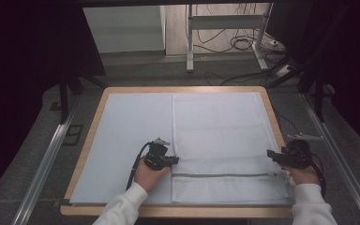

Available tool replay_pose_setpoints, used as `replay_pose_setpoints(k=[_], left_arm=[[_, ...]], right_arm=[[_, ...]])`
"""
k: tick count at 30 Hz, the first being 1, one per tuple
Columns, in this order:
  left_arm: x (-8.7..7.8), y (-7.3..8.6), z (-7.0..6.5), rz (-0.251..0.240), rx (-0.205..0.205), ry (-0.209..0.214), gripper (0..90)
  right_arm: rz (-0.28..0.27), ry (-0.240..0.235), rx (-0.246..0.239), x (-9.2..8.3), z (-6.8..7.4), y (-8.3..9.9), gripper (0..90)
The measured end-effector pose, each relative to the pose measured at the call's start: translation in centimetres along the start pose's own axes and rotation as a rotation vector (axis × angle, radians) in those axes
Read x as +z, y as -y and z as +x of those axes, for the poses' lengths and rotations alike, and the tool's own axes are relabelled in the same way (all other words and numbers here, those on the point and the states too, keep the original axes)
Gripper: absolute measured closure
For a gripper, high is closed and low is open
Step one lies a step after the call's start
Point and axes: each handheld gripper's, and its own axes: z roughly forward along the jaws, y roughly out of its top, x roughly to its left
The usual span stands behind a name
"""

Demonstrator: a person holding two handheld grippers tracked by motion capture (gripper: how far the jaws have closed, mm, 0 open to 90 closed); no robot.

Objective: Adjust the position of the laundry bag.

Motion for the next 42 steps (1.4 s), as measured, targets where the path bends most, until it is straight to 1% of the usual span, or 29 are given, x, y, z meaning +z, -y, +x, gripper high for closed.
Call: replay_pose_setpoints(k=[5,8,10,15,18,19,21,23,26,28,32,34,42], left_arm=[[0.0,0.0,0.0,0.000,0.003,0.000,87.6],[-0.1,0.0,0.0,0.001,0.002,0.002,87.6],[0.0,0.0,0.0,0.001,0.002,0.003,87.6],[0.0,0.0,0.1,0.003,0.003,0.004,87.6],[-0.1,-0.1,0.1,0.004,0.005,0.005,87.6],[-0.1,-0.1,0.1,0.004,0.006,0.006,87.6],[-0.1,-0.1,0.1,0.005,0.007,0.007,87.7],[-0.1,-0.1,0.1,0.006,0.007,0.007,87.6],[-0.1,-0.1,0.2,0.006,0.008,0.009,87.7],[-0.2,-0.1,0.2,0.011,0.014,0.008,87.7],[-0.2,-0.1,0.2,0.005,0.008,0.009,87.8],[-0.2,-0.1,0.2,0.002,0.007,0.010,87.7],[-0.4,-0.1,0.4,0.003,0.012,0.015,87.9]], right_arm=[[0.017,0.003,0.012,0.4,-0.5,0.3,39.4],[0.023,0.011,0.027,0.7,-0.8,0.6,45.2],[0.033,0.018,0.027,0.8,-1.0,0.7,48.9],[0.045,0.011,0.026,1.1,-1.3,0.8,57.3],[0.055,-0.003,0.025,1.3,-1.5,0.8,60.3],[0.065,-0.009,0.020,1.6,-1.5,0.8,62.3],[0.070,-0.007,0.016,1.7,-1.5,0.8,63.6],[0.082,0.002,0.010,1.9,-1.5,0.8,67.4],[0.084,0.027,-0.009,2.1,-1.5,0.8,73.7],[0.090,0.032,-0.018,2.2,-1.4,0.8,78.0],[0.103,0.037,-0.038,2.3,-1.2,0.8,84.4],[0.106,0.036,-0.047,2.5,-1.2,0.9,86.1],[0.103,0.041,-0.052,2.5,-1.1,0.9,86.9]])
